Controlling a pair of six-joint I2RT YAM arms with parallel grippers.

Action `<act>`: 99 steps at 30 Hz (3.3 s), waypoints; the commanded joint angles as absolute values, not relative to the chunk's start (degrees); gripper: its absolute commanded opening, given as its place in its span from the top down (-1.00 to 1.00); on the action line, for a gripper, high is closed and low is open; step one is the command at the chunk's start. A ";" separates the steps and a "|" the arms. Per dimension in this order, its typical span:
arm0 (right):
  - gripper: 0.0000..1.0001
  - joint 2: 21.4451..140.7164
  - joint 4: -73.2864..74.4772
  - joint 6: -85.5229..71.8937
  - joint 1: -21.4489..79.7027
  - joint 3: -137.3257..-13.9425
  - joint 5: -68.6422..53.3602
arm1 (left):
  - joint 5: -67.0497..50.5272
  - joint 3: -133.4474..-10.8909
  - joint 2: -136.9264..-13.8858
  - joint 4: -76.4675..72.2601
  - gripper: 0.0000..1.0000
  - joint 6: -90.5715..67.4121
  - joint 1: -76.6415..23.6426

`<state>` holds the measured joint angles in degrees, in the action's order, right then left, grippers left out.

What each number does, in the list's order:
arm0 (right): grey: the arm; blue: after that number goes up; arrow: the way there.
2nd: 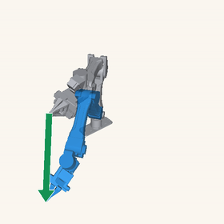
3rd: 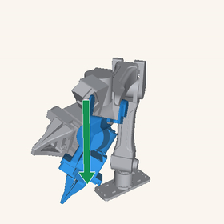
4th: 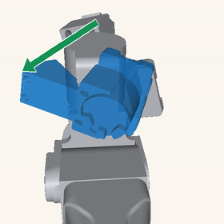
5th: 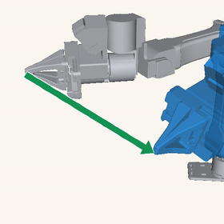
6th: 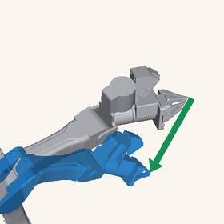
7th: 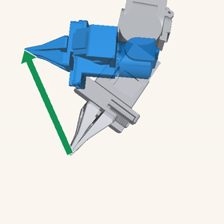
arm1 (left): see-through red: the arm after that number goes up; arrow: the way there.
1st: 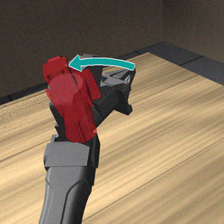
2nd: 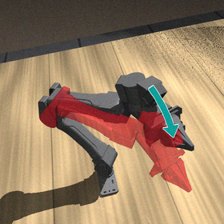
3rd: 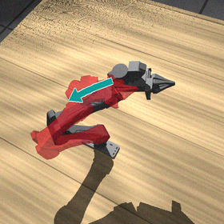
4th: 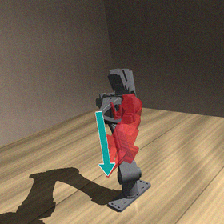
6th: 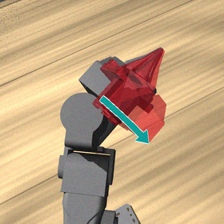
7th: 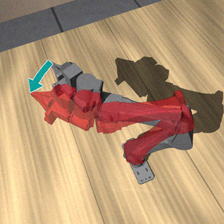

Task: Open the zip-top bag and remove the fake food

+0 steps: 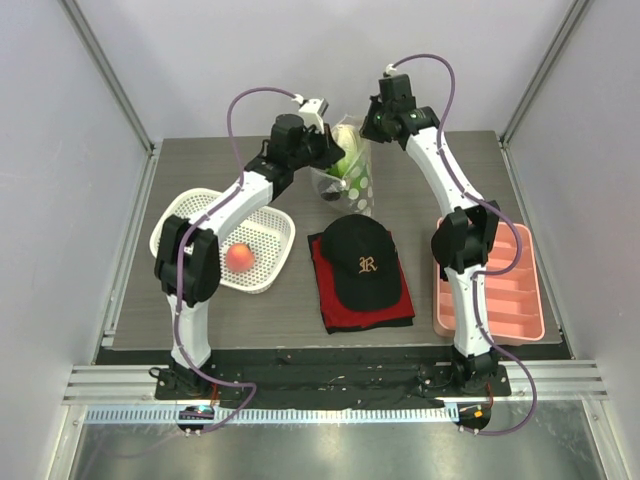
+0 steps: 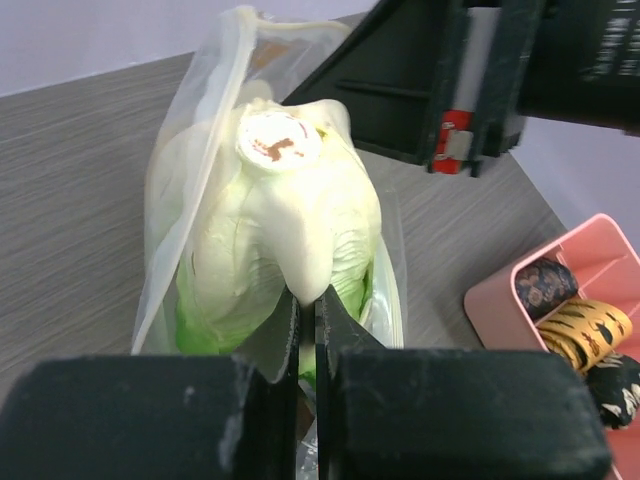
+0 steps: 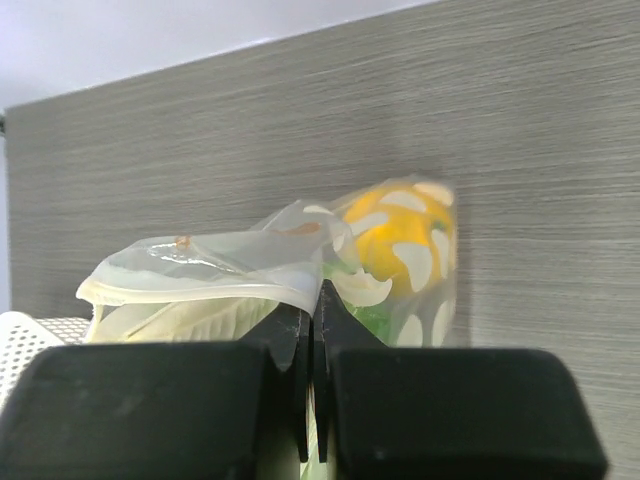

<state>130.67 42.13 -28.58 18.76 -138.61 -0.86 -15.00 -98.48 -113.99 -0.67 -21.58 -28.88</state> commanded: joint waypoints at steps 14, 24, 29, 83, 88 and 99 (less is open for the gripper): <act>0.97 132.54 41.48 -24.27 14.41 -140.20 -1.24 | -22.10 -92.73 -105.56 -17.83 1.00 -32.42 -28.57; 0.97 120.32 33.12 -18.89 20.91 -123.66 2.90 | -6.86 -110.03 -116.54 -9.84 1.00 -46.75 -24.96; 0.97 119.97 33.93 -18.98 20.66 -123.49 4.48 | -7.56 -112.85 -118.48 -11.69 1.00 -48.17 -24.00; 0.97 125.77 35.94 -22.23 22.41 -133.94 -3.25 | -23.72 -97.71 -102.81 5.00 0.92 -46.22 -20.55; 0.97 125.51 37.00 -25.13 22.76 -134.91 -2.72 | -24.70 -112.04 -115.89 10.97 1.00 -46.59 -23.38; 0.97 125.07 38.23 -29.71 22.94 -135.70 -7.91 | -8.88 -107.92 -114.60 18.18 1.00 -28.66 -25.49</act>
<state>127.90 39.05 -27.70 22.44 -132.55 -5.15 -15.07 -108.66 -119.28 16.95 -38.11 -25.12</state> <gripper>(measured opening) 0.028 0.002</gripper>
